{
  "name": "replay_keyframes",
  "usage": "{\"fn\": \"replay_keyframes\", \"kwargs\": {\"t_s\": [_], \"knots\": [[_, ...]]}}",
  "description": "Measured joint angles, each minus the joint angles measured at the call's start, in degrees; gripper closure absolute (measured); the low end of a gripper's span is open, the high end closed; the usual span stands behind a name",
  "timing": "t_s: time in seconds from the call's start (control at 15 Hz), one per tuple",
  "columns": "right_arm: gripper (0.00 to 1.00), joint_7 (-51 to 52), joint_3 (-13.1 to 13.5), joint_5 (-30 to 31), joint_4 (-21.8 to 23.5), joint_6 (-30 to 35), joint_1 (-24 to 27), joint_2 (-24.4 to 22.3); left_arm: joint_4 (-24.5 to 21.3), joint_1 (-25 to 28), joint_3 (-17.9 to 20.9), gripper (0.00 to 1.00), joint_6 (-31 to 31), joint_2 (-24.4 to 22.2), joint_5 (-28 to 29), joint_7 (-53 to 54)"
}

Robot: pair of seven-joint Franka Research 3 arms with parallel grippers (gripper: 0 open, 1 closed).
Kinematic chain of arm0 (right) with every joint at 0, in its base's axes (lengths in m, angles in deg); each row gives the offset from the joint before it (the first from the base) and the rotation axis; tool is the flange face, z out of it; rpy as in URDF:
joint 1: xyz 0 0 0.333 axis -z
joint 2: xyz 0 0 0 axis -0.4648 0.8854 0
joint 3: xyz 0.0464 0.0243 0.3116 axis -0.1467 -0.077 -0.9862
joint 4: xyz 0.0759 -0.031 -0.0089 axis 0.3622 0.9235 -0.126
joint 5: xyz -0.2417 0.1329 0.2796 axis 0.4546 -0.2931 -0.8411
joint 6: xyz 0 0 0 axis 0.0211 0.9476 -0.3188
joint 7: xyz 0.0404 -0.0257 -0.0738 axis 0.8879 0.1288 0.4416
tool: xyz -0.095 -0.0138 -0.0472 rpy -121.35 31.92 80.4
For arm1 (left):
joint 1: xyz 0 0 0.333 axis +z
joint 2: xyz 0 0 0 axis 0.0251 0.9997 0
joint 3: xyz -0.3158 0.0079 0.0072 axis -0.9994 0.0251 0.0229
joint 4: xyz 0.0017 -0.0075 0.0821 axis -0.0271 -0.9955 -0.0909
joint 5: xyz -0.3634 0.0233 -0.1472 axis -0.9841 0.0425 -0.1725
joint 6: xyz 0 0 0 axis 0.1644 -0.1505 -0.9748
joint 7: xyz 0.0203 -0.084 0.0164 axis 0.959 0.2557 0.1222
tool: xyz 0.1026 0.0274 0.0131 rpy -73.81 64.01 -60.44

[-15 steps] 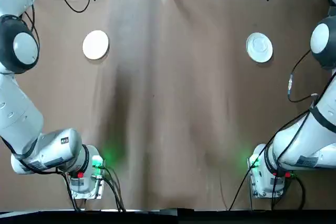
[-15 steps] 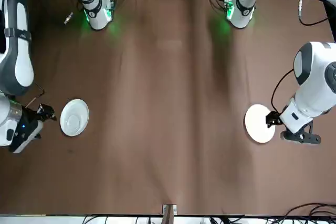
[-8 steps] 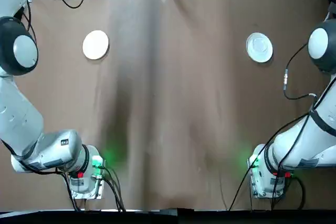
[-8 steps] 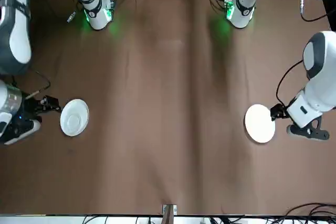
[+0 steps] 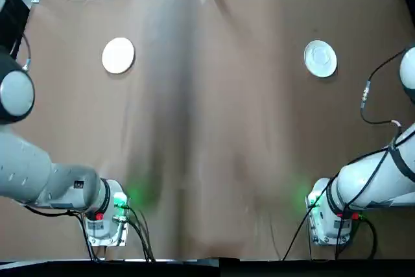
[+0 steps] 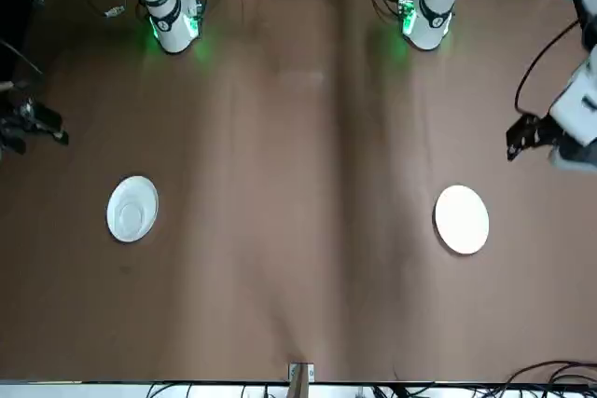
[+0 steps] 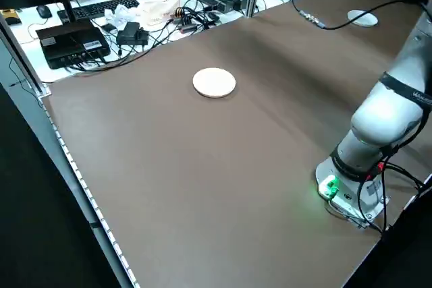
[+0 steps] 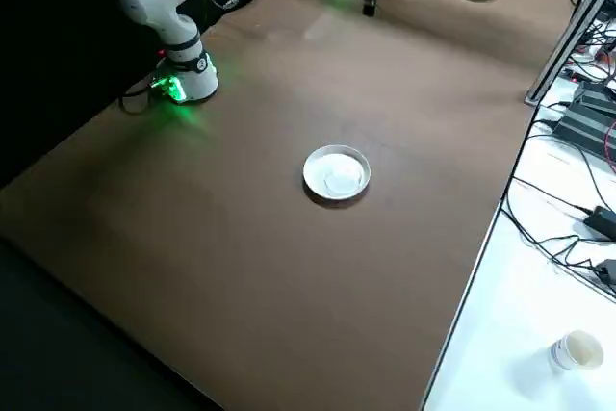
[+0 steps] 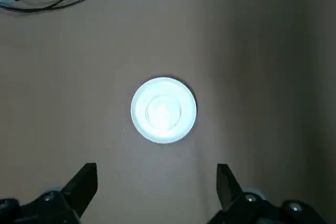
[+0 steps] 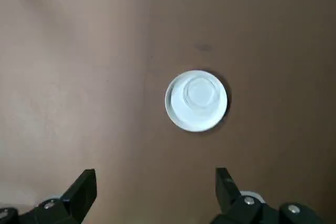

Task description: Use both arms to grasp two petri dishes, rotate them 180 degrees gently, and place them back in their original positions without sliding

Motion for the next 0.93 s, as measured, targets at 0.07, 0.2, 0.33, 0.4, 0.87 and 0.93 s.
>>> {"fn": "replay_keyframes", "kwargs": {"t_s": [0.07, 0.2, 0.33, 0.4, 0.87, 0.93], "knots": [[0.00, -1.2, 0.1, 0.2, 0.1, 1.1, 0.2, -1.3, -0.7, 0.0, 0.0, 0.00, -0.8, -1.9, 0.0, 0.0], [0.00, -3.6, 0.2, 0.4, 0.8, 3.0, 0.5, -3.7, -1.7, 0.0, 0.2, 0.00, -2.3, -5.1, 0.0, 0.0], [0.00, -5.3, 0.6, 0.4, 3.0, 3.1, 0.6, -6.7, -1.9, -0.2, 0.4, 0.00, -2.8, -7.5, -0.1, 0.0], [0.00, -5.5, 0.9, 0.4, 4.8, 2.7, 0.6, -8.4, -1.9, -0.6, 0.5, 0.00, -3.4, -8.5, -0.1, 0.0], [0.00, -9.9, 0.8, 0.5, 14.3, -2.0, 0.6, -15.7, -0.5, -4.9, 2.1, 0.00, -6.9, -9.7, -2.0, -8.2], [0.00, -9.5, 0.6, 0.6, 14.1, -2.3, 0.6, -15.7, -0.3, -5.6, 2.2, 0.00, -7.2, -9.6, -2.0, -9.9]]}}
